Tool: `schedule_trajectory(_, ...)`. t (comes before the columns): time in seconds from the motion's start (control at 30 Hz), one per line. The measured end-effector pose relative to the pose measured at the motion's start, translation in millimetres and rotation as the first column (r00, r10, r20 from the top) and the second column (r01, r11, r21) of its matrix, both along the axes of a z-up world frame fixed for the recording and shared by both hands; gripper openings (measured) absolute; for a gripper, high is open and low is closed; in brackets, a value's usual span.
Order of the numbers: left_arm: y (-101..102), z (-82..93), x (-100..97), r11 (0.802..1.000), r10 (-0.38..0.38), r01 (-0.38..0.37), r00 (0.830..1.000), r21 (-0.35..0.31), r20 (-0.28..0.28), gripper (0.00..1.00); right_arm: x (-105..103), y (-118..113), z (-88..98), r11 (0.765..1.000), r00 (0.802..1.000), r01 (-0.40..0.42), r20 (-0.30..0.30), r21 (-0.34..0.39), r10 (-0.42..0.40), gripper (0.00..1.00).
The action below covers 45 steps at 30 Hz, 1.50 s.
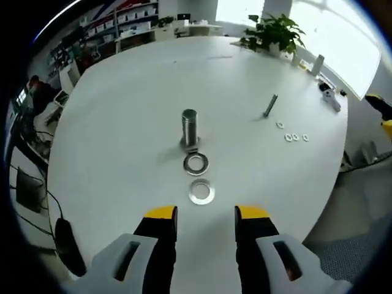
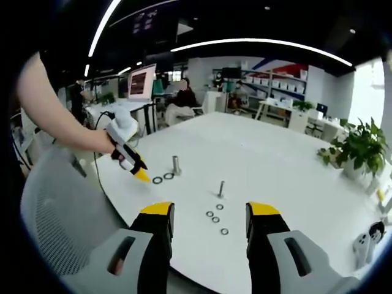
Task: Place the washer onto the threaded stud by aligning its center hole with the stud, sliding it down to the base, and recovering from edge contact or off-axis alignment until the washer reaches the visible bottom stop.
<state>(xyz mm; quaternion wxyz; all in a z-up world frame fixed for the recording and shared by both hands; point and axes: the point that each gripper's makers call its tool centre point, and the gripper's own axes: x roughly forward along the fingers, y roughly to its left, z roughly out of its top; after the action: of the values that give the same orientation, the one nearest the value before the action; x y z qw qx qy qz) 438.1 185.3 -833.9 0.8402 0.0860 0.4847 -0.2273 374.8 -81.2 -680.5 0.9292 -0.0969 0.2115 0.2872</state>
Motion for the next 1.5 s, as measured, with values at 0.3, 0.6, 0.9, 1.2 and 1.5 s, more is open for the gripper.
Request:
schedule_trajectory(0.3, -5, -13.8, 15.0, 0.995, -0.075, 0.078, 0.996, 0.067, -0.042, 0.35, 2, -5, -1.3, 1.0, 1.0, 0.023, -0.006, 0.002, -0.023, 0.49)
schedule_trajectory(0.6, -13, -24.3, 19.0, 0.986, -0.125, 0.133, 0.988, 0.098, -0.086, 0.32, 2, -7, -1.8, 0.999, 0.999, 0.032, -0.007, 0.002, -0.032, 0.49)
schedule_trajectory(0.9, -12, -28.8, 21.8, 0.971, -0.181, 0.194, 0.978, 0.14, -0.102, 0.31, 3, -7, -2.4, 0.999, 0.999, 0.035, -0.01, 0.0, -0.035, 0.49)
schedule_trajectory(1.2, -17, -28.8, 22.6, 0.96, -0.214, 0.233, 0.968, 0.158, -0.133, 0.29, 3, -8, -1.0, 0.999, 0.999, 0.038, -0.008, 0.01, -0.038, 0.49)
schedule_trajectory(1.5, -20, -29.5, 21.7, 0.947, -0.246, 0.272, 0.956, 0.17, -0.16, 0.27, 1, -5, -4.6, 1.0, 1.0, 0.02, -0.021, -0.006, -0.021, 0.49)
